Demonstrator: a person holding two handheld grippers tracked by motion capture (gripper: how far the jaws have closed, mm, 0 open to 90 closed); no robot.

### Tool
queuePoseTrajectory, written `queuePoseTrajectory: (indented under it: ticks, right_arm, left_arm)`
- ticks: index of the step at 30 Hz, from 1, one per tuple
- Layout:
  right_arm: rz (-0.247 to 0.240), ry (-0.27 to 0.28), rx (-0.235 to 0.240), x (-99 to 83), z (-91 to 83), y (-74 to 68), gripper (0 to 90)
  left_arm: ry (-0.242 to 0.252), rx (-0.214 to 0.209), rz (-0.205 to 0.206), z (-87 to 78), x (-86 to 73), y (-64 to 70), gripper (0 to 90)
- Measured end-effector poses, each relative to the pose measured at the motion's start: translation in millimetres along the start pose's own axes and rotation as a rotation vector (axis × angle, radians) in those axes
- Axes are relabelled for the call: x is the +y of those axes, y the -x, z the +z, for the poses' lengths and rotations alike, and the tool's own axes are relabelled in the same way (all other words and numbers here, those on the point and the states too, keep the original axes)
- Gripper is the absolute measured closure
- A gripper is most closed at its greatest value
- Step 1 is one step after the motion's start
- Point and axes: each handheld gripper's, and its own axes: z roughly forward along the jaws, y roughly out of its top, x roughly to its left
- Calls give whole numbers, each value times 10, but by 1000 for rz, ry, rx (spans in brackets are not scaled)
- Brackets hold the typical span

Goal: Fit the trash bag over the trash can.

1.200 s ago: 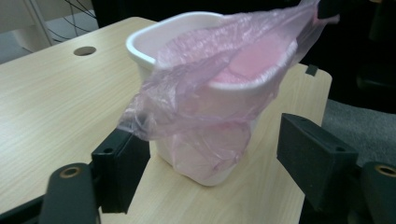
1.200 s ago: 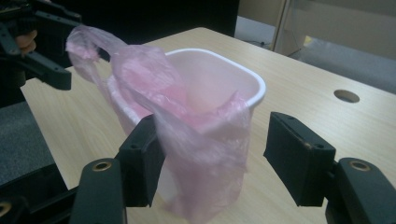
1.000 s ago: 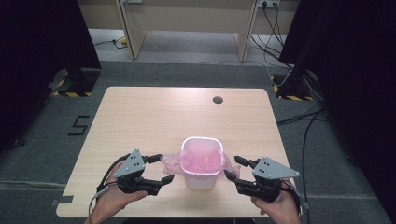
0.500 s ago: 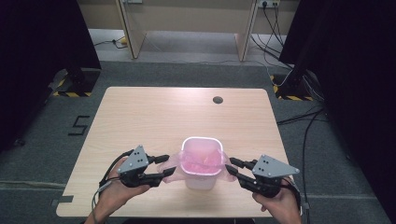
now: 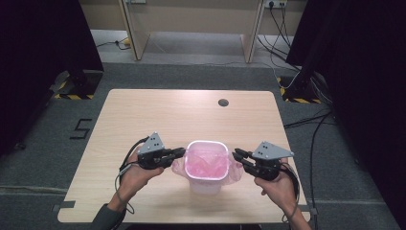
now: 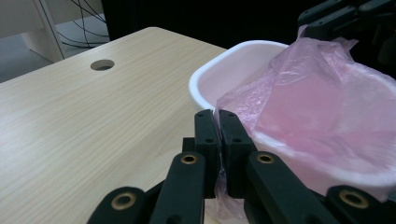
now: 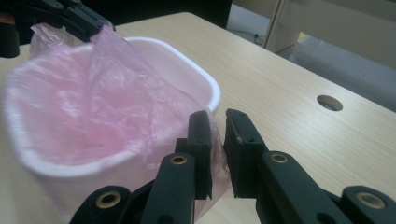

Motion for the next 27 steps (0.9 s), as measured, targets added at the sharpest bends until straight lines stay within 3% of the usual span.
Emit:
queuePoseTrajectory:
  ticks: [5,14,22,23,27]
  right_arm:
    - [17,-37,1,-73,213,109,820]
    - [23,-78,48,-137,462,143,862]
    - [25,-97,73,-191,604,158,882]
    - [27,-111,79,-229,637,158,882]
    - [40,-123,88,-294,658,159,879]
  left_arm:
    - [18,-10,-25,106,-42,-106,893]
    - [12,-51,-94,225,-128,-208,896]
    - [-24,-57,-105,271,-141,-232,896]
    - [-48,-57,-100,295,-170,-227,896]
    - [-65,-62,-103,320,-237,-220,896]
